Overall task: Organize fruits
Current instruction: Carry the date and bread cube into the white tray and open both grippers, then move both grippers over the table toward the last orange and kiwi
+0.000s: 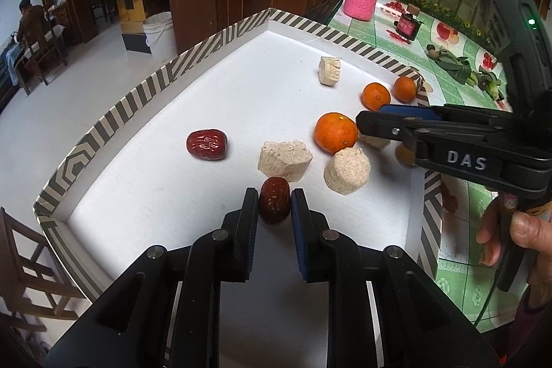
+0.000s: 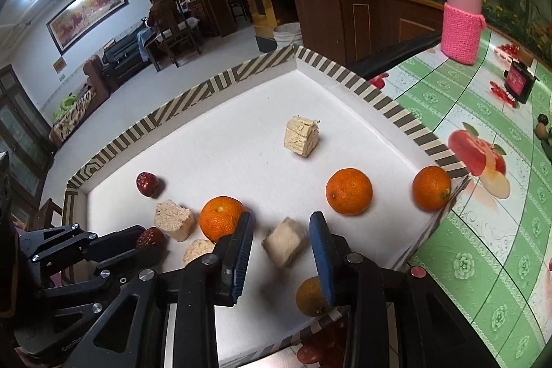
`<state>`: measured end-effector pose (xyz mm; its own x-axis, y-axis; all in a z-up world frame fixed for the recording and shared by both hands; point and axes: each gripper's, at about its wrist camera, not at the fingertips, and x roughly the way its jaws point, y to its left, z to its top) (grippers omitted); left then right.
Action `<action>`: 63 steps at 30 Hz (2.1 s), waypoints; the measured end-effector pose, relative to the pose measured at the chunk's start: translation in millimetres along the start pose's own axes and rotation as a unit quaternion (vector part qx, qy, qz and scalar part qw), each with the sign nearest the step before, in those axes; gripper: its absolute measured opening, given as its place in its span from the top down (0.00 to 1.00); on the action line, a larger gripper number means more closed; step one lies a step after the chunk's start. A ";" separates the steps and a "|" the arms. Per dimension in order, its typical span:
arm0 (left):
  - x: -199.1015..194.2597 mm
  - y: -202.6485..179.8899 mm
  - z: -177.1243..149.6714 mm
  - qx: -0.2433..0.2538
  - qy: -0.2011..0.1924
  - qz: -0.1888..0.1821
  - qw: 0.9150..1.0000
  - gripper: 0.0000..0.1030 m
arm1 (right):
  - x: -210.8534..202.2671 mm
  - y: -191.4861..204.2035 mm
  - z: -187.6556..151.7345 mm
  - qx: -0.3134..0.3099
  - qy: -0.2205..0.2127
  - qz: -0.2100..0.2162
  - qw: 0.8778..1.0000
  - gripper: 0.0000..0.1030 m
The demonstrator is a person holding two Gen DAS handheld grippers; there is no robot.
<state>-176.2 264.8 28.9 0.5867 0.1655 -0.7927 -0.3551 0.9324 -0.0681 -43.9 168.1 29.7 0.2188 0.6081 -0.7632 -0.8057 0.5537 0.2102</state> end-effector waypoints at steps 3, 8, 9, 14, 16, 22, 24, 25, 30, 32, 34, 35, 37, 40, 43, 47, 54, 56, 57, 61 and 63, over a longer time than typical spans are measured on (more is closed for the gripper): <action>-0.2 -0.8 0.0 0.000 0.003 0.004 1.000 0.79 | -7.1 -3.1 -0.8 0.010 -0.009 0.003 1.000 0.68; -7.7 -3.4 1.5 0.002 -0.009 0.012 1.000 0.70 | -31.9 -10.1 -5.9 0.030 -0.036 0.006 0.999 0.68; -9.8 -4.5 2.7 0.000 -0.013 0.010 1.000 0.51 | -38.9 -11.3 -8.5 0.034 -0.041 0.007 0.999 0.68; -17.1 -8.6 5.5 -0.007 -0.030 0.007 1.000 0.34 | -65.0 -16.1 -20.4 0.042 -0.064 -0.002 0.997 0.68; -18.8 -12.7 5.6 -0.003 -0.032 0.007 0.999 0.34 | -73.4 -18.3 -26.7 0.049 -0.070 -0.004 0.996 0.68; -26.6 -30.4 7.8 0.013 -0.046 0.007 0.999 0.34 | -92.0 -29.7 -47.0 0.072 -0.083 -0.014 0.994 0.68; -28.8 -38.4 9.0 0.019 -0.052 0.006 0.998 0.34 | -96.0 -33.2 -53.1 0.077 -0.084 -0.017 0.993 0.68; -29.4 -44.5 9.5 0.024 -0.054 0.004 0.998 0.34 | -97.4 -34.6 -56.2 0.079 -0.083 -0.020 0.993 0.68; -31.0 -70.7 11.8 0.045 -0.058 -0.013 0.997 0.34 | -106.7 -48.9 -74.9 0.100 -0.083 -0.038 0.991 0.68; -30.3 -81.2 11.9 0.052 -0.058 -0.022 0.997 0.34 | -111.7 -54.4 -83.2 0.109 -0.083 -0.046 0.990 0.68; -29.0 -93.7 11.8 0.061 -0.054 -0.032 0.996 0.34 | -118.6 -61.9 -92.9 0.119 -0.084 -0.055 0.988 0.68; -27.8 -101.9 11.7 0.067 -0.052 -0.039 0.996 0.34 | -123.5 -66.9 -98.9 0.125 -0.087 -0.062 0.986 0.68; -26.1 -115.4 11.4 0.077 -0.049 -0.050 0.995 0.34 | -131.1 -75.8 -107.1 0.135 -0.089 -0.070 0.984 0.68; -22.7 -137.2 11.3 0.090 -0.040 -0.073 0.992 0.34 | -145.2 -93.4 -121.8 0.155 -0.094 -0.087 0.980 0.68; -19.3 -161.5 11.4 0.107 -0.030 -0.098 0.989 0.34 | -161.4 -113.1 -138.1 0.177 -0.100 -0.107 0.973 0.68; -15.2 -192.1 10.4 0.130 -0.021 -0.120 0.984 0.34 | -186.1 -141.2 -160.8 0.206 -0.105 -0.142 0.962 0.67; -7.7 -239.8 8.5 0.161 -0.012 -0.141 0.977 0.34 | -219.7 -176.7 -189.5 0.241 -0.115 -0.182 0.946 0.67; -6.6 -254.1 8.3 0.171 -0.012 -0.147 0.974 0.34 | -231.2 -183.7 -195.2 0.248 -0.120 -0.195 0.941 0.67; -6.3 -260.0 8.4 0.175 -0.013 -0.148 0.973 0.34 | -236.4 -185.1 -198.4 0.249 -0.122 -0.199 0.940 0.67; -5.5 -285.1 6.5 0.190 -0.013 -0.158 0.969 0.34 | -258.2 -199.1 -209.6 0.259 -0.129 -0.220 0.932 0.67; -4.7 -299.0 4.8 0.200 -0.011 -0.163 0.966 0.34 | -266.7 -205.9 -214.2 0.264 -0.132 -0.228 0.928 0.67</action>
<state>-69.3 -13.3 55.9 0.6368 -0.1560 -0.7550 0.1581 0.9849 -0.0702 -54.2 -230.0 59.0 0.6531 0.3220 -0.6854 -0.2296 0.9467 0.2260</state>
